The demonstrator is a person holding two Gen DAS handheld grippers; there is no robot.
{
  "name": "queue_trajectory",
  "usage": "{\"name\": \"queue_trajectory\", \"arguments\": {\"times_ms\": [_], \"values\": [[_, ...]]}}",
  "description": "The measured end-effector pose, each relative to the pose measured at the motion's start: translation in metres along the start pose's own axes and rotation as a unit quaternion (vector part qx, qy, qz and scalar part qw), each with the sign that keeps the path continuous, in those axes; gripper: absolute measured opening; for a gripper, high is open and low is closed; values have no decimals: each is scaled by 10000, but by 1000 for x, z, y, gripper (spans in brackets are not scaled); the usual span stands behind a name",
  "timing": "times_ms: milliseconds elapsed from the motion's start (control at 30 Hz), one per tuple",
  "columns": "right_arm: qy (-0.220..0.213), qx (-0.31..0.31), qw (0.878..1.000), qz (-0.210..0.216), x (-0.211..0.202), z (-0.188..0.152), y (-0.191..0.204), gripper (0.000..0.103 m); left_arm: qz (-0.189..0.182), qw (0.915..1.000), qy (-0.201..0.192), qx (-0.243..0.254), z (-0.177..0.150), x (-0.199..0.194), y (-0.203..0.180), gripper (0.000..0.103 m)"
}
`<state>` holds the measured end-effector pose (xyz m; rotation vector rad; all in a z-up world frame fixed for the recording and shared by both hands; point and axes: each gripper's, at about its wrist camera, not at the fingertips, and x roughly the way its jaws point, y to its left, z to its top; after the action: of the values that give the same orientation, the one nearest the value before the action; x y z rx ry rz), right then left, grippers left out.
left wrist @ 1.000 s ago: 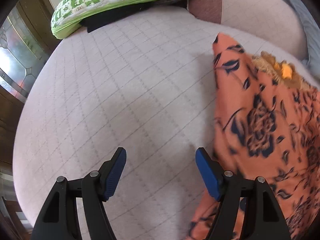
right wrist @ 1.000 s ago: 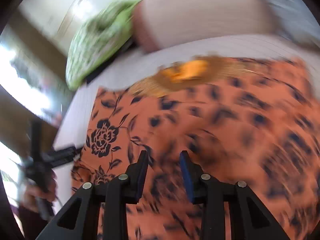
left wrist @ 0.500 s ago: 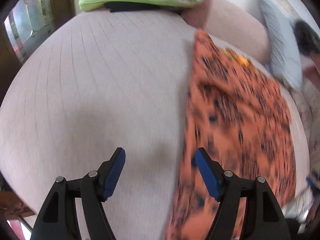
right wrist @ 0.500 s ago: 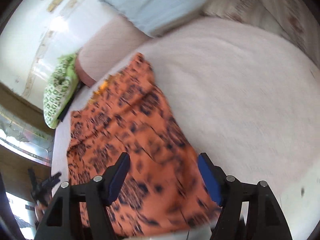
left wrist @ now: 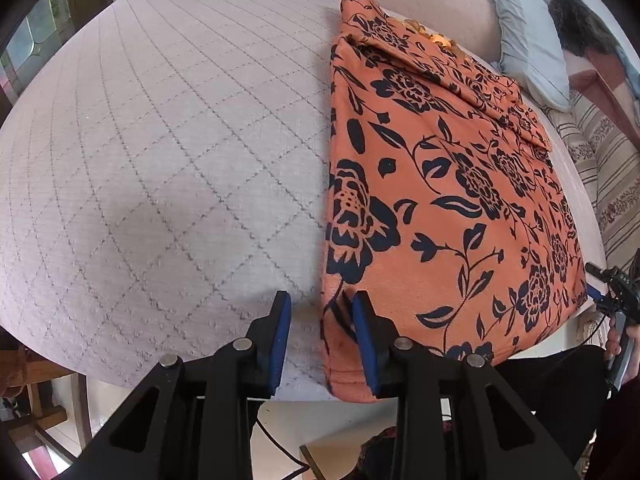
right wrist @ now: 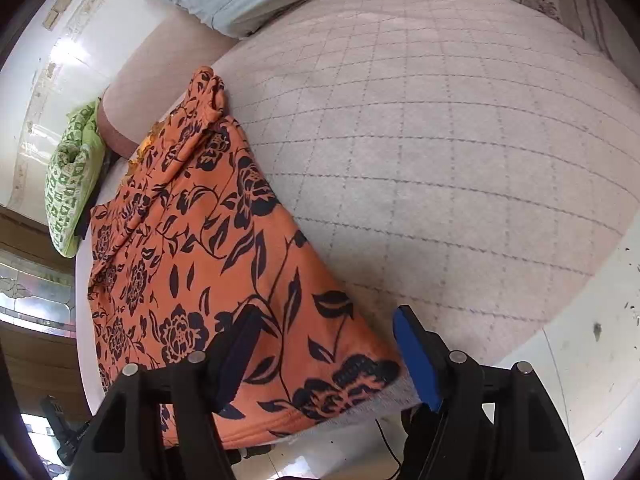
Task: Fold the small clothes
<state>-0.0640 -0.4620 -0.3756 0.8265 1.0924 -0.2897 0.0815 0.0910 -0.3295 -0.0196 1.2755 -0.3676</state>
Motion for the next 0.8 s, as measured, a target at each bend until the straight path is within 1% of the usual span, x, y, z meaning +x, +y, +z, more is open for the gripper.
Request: {"name": "queue_trajectory", "arguments": {"times_ms": [33, 100, 167, 200, 233, 267, 300, 333, 367, 433, 467, 500, 533, 567, 600, 633, 733, 767, 800], "values": [[31, -108, 9998, -144, 3, 0, 3, 63, 12, 10000, -38, 78, -2, 0, -2, 35], [44, -413, 9986, -334, 5, -2, 13, 62, 65, 9994, -75, 339, -4, 3, -10, 45], [77, -553, 9976, -412, 5, -4, 15, 57, 162, 9982, -119, 558, -7, 3, -17, 48], [122, -621, 9973, -370, 5, -5, 17, 47, 216, 9978, -131, 614, -7, 3, -19, 48], [177, -684, 9971, -282, 4, -6, 19, 30, 234, 9975, -130, 658, -8, 3, -21, 48], [228, -760, 9967, -188, 3, -9, 21, 25, 220, 9973, -107, 693, -8, 3, -22, 47], [290, -876, 9957, -82, 3, -11, 23, 16, 172, 9971, -93, 733, -9, 2, -23, 35], [308, -953, 9950, -60, 3, -12, 25, 15, 104, 9967, -43, 809, -10, 3, -26, 26], [281, -1020, 9943, -132, 3, -13, 26, 15, 116, 9960, -9, 886, -11, 2, -28, 20], [315, -999, 9944, -154, 5, -12, 27, 14, 242, 9944, -5, 1032, -12, 3, -33, 20], [353, -948, 9948, -132, 6, -11, 26, 15, 249, 9946, 16, 1004, -11, 3, -32, 20], [405, -832, 9957, -71, 7, -9, 24, 17, 261, 9956, 55, 902, -10, 3, -30, 20], [444, -757, 9961, -21, 8, -8, 23, 17, 295, 9968, 82, 735, -8, 2, -25, 20], [469, -728, 9962, 20, 8, -7, 21, 17, 324, 9976, 107, 610, -6, 2, -21, 26], [488, -710, 9963, 60, 10, -7, 20, 17, 345, 9978, 119, 557, -4, 2, -20, 34], [500, -722, 9961, 79, 10, -7, 21, 18, 367, 9976, 126, 578, -4, 1, -20, 37], [483, -915, 9946, 68, 10, -8, 25, 20, 241, 9956, 301, 858, -9, 6, -30, 37], [470, -1038, 9935, -13, 10, -9, 29, 20, 218, 9949, 320, 934, -10, 8, -33, 33], [445, -1232, 9913, -148, 11, -11, 36, 15, 240, 9939, 322, 1032, -10, 9, -37, 26]]}}
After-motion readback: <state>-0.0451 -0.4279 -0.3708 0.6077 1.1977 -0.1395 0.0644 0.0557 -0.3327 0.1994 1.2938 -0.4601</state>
